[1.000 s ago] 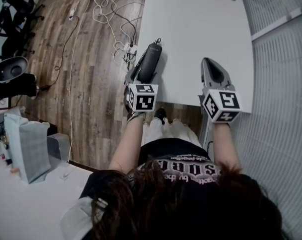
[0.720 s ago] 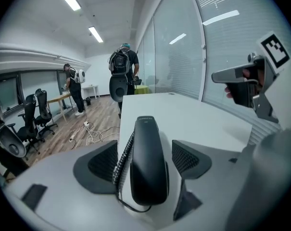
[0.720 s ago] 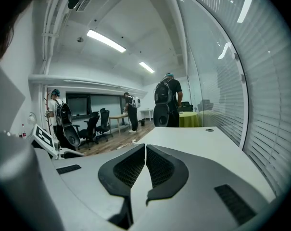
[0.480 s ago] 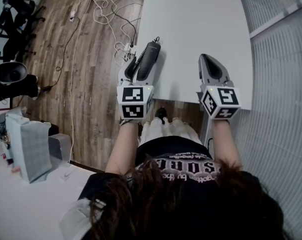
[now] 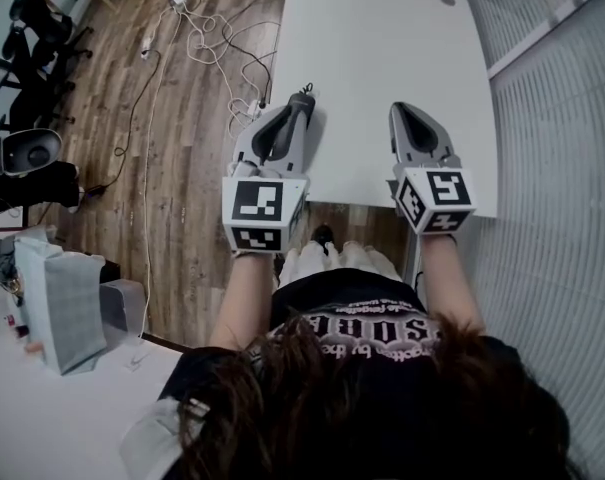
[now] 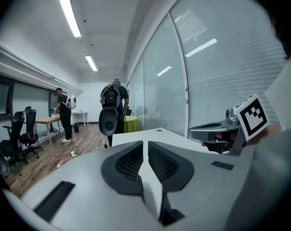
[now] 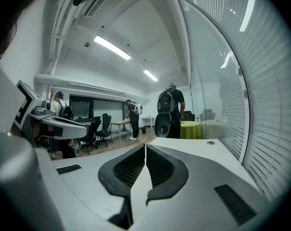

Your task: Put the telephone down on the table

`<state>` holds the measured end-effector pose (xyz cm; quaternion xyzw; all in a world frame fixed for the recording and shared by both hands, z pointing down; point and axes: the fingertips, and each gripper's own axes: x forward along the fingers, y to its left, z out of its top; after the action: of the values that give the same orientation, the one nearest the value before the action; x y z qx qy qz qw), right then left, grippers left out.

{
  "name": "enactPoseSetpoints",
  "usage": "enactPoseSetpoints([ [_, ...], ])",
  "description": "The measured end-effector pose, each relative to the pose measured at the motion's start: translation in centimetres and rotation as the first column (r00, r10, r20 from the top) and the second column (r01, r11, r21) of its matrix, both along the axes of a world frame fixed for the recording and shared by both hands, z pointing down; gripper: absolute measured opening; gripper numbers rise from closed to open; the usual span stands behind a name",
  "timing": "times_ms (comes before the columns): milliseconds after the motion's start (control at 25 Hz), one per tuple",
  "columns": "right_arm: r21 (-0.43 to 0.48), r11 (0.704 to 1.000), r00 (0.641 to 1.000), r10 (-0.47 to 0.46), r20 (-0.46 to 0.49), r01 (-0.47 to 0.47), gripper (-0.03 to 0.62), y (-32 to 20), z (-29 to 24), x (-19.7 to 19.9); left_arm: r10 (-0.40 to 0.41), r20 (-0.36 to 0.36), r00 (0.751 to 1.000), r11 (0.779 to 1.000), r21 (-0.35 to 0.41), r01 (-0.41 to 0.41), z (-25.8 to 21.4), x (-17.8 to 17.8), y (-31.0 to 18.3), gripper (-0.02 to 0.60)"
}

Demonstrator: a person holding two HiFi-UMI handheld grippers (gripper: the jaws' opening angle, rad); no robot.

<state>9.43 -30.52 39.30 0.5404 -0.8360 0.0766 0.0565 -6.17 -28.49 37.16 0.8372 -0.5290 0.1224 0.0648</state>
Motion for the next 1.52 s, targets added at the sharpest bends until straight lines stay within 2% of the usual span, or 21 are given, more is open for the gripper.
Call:
enactPoseSetpoints([
  [200,0.042,0.999,1.000,0.018,-0.003,-0.018,0.031,0.5,-1.9,0.4,0.033,-0.003,0.999,0.999,0.025,-0.033,-2.1,0.8,0.5,0.004],
  [360,0.069,0.997,1.000,0.023,-0.009,-0.022,0.031,1.4,-3.2,0.5,0.055,-0.002,0.998,0.998,0.040,-0.055,-3.1,1.0,1.2,0.003],
  [560,0.096,0.995,0.999,0.022,-0.032,-0.019,0.029,2.3,-4.5,0.5,0.057,-0.047,0.997,0.997,0.056,-0.054,-4.1,1.2,1.6,0.002],
  [680,0.106,0.994,0.999,0.025,-0.039,-0.021,0.029,2.3,-4.9,0.6,0.061,-0.040,0.997,0.997,0.057,-0.059,-4.2,1.7,1.4,0.002],
  [920,0.098,0.995,0.999,0.028,-0.029,-0.025,0.029,3.2,-5.1,0.7,0.029,-0.026,0.999,0.999,0.044,-0.027,-3.4,1.5,1.4,0.003],
  [1520,0.108,0.994,0.998,0.037,-0.042,-0.032,0.029,3.2,-5.3,1.3,0.005,-0.021,1.000,1.000,0.031,-0.005,-3.2,1.5,0.6,0.003],
])
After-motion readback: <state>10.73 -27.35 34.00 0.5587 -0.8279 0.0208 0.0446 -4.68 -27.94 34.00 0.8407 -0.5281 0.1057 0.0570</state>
